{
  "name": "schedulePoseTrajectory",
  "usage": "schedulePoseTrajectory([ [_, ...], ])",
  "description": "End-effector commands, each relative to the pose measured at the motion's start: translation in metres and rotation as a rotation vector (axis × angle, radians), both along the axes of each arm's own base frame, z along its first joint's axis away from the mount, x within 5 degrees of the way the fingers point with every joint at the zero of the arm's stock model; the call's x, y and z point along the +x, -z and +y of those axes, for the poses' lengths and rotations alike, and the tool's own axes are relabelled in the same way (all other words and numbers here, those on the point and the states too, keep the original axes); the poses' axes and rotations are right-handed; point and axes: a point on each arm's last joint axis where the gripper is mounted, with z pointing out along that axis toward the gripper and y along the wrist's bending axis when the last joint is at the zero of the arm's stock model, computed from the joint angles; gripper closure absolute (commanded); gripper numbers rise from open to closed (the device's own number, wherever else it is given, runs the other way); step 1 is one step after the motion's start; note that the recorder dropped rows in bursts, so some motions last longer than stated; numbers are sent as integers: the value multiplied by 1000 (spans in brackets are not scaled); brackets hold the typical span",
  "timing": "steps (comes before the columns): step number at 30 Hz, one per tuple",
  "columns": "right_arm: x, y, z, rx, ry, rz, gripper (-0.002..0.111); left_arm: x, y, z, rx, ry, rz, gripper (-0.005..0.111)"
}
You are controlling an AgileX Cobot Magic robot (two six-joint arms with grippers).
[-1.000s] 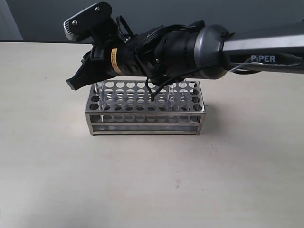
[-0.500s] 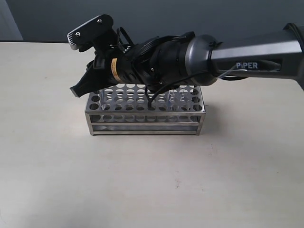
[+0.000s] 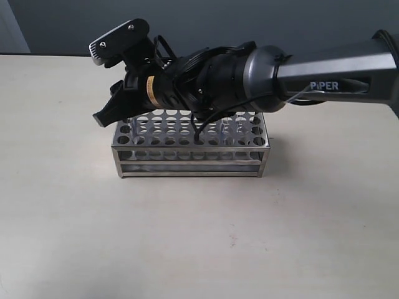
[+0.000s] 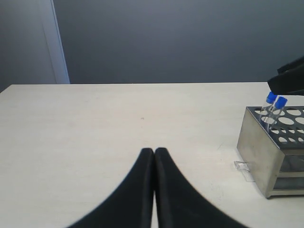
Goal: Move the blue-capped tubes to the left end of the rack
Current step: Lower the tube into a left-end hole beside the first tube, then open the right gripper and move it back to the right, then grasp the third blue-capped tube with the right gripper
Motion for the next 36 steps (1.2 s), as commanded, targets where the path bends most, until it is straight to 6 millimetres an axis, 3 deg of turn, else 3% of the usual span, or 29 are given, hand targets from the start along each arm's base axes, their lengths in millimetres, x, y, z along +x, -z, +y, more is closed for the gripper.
schedulePoseTrajectory([
  [1, 4, -3, -2, -2, 26, -22, 57, 0, 0, 0, -5, 7, -6, 106],
  [6, 4, -8, -3, 3, 37, -33, 57, 0, 0, 0, -5, 7, -6, 106],
  [11, 4, -36, -14, 55, 132, -73, 59, 0, 0, 0, -5, 7, -6, 106],
  [15, -3, -61, -34, 49, 219, -137, 64, 0, 0, 0, -5, 7, -6, 106],
  [19, -13, -75, -70, -78, 406, -166, 65, 0, 0, 0, -5, 7, -6, 106],
  [23, -19, -65, -99, -285, 591, -83, 65, 0, 0, 0, -5, 7, -6, 106],
  [27, -23, -32, -105, -417, 560, -26, 65, 0, 0, 0, -5, 7, -6, 106],
  [36, -1, 8, -110, -378, 551, 51, 65, 0, 0, 0, -5, 7, -6, 106],
])
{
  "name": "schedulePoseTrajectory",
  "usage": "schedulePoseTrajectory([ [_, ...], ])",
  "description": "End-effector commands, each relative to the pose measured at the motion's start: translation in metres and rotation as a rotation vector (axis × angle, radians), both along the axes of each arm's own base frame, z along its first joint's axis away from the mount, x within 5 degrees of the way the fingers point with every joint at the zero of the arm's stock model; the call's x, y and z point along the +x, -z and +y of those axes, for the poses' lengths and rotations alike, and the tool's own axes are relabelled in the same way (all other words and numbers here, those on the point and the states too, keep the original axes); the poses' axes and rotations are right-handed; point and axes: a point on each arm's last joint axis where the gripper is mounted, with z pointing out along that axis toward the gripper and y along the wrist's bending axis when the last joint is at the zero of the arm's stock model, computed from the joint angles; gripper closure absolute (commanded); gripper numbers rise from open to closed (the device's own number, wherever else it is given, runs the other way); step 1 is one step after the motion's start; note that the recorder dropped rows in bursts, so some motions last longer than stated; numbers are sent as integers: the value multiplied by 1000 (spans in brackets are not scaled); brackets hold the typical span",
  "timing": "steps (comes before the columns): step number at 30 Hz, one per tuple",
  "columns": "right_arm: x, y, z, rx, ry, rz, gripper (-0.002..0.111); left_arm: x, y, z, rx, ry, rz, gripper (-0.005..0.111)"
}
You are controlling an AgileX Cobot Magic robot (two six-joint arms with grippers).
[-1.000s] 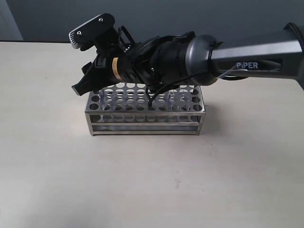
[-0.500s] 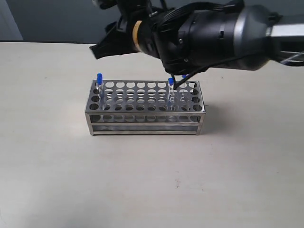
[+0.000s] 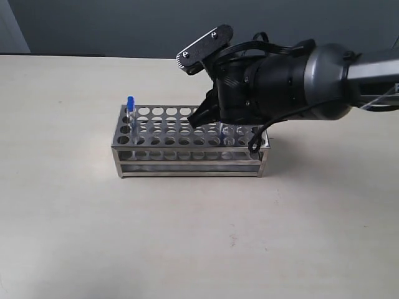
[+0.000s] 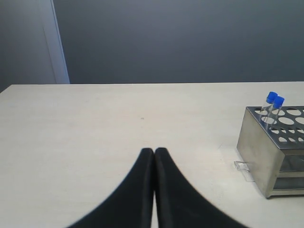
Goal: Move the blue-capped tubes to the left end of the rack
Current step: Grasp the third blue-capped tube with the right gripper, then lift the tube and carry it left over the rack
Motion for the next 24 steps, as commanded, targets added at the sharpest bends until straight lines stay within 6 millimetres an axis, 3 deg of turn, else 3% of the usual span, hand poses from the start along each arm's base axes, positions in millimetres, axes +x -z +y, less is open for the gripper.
schedulePoseTrajectory([
  [1, 17, 13, -8, 97, -5, 27, 65, 0, 0, 0, -5, 7, -6, 106],
  [8, 18, 14, -5, 150, -35, 40, 67, 0, 0, 0, -5, 7, -6, 106],
  [14, 19, 22, -4, 140, -31, 56, 109, 0, 0, 0, -5, 7, -6, 106],
  [19, 18, 18, -4, 144, -35, 47, 109, 0, 0, 0, -5, 7, -6, 106],
  [24, 15, -2, -6, 179, -37, 8, 109, 0, 0, 0, -5, 7, -6, 106],
])
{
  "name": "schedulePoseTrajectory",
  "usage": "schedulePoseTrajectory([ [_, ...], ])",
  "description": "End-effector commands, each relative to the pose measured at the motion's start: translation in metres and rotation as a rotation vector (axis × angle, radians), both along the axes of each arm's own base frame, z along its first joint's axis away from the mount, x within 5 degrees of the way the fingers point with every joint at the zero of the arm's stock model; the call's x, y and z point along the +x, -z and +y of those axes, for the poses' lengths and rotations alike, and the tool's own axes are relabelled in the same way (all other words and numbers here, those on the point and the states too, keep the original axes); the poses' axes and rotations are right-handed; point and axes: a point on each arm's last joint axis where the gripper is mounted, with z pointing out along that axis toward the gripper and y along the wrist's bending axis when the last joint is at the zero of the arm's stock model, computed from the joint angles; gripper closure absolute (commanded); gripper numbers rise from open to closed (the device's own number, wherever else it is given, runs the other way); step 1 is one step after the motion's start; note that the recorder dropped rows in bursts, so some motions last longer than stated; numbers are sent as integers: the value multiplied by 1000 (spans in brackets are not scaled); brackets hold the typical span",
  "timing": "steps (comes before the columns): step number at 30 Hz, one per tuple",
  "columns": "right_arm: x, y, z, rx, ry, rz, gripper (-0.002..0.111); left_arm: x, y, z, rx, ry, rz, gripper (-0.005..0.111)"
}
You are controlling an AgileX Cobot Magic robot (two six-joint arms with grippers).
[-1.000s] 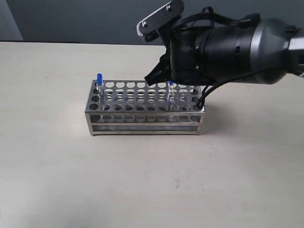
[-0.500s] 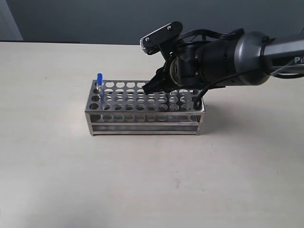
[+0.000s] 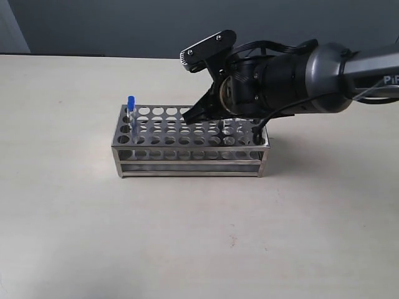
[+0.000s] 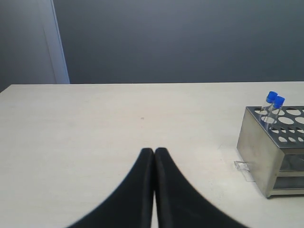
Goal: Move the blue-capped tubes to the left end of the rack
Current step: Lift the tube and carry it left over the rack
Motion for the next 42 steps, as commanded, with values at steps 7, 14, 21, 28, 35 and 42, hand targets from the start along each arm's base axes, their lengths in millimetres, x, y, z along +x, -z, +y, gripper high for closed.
schedulePoseTrajectory([
  [7, -10, -52, -10, 87, 21, -90, 109, 0, 0, 0, -5, 7, -6, 106],
  [14, -14, -69, -12, 110, 8, -121, 109, 0, 0, 0, -5, 7, -6, 106],
  [21, -28, -90, 16, 317, -243, -155, 109, 0, 0, 0, -5, 7, -6, 106],
  [28, -37, -87, 48, 439, -476, -145, 109, 0, 0, 0, -5, 7, -6, 106],
  [35, -35, -79, 63, 494, -565, -122, 109, 0, 0, 0, -5, 7, -6, 106],
  [42, -29, -70, 73, 512, -595, -107, 109, 0, 0, 0, -5, 7, -6, 106],
])
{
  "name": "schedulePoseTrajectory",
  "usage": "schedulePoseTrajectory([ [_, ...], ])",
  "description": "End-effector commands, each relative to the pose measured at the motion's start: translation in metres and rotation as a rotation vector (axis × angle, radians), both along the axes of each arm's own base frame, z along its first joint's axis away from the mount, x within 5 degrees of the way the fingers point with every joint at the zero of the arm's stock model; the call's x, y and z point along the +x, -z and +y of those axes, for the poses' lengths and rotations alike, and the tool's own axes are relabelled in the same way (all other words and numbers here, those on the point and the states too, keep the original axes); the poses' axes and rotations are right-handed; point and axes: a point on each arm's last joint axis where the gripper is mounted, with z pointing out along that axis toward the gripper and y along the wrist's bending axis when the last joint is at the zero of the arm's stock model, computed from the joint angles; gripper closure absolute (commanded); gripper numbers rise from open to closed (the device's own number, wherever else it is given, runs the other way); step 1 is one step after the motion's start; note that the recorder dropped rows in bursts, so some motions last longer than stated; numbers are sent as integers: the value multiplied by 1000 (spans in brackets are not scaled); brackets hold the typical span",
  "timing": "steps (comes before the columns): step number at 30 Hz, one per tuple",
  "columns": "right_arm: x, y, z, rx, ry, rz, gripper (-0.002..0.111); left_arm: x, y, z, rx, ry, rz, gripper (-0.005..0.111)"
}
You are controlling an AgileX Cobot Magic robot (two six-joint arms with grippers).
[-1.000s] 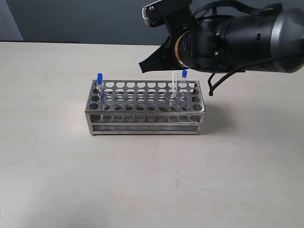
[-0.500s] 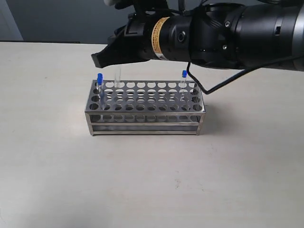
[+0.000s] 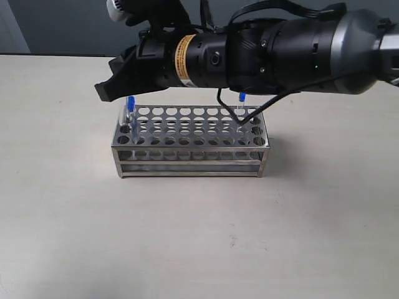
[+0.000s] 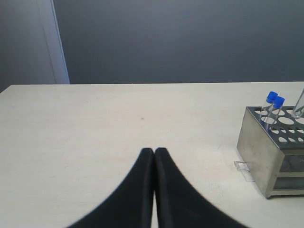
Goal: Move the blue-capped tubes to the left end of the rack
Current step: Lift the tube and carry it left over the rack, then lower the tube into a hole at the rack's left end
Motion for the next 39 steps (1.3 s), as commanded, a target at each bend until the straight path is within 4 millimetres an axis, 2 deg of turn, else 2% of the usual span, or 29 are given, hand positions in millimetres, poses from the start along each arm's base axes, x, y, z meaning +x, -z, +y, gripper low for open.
schedulePoseTrajectory([
  [1, 4, 4, 5, 2, -25, -6, 109, 0, 0, 0, -5, 7, -6, 106],
  [14, 15, 21, 11, -82, -16, -31, 109, 0, 0, 0, -5, 7, -6, 106],
  [29, 20, 45, 16, -149, -51, -35, 109, 0, 0, 0, -5, 7, -6, 106],
  [39, 21, 55, 17, -163, -52, -19, 109, 0, 0, 0, -5, 7, -6, 106],
])
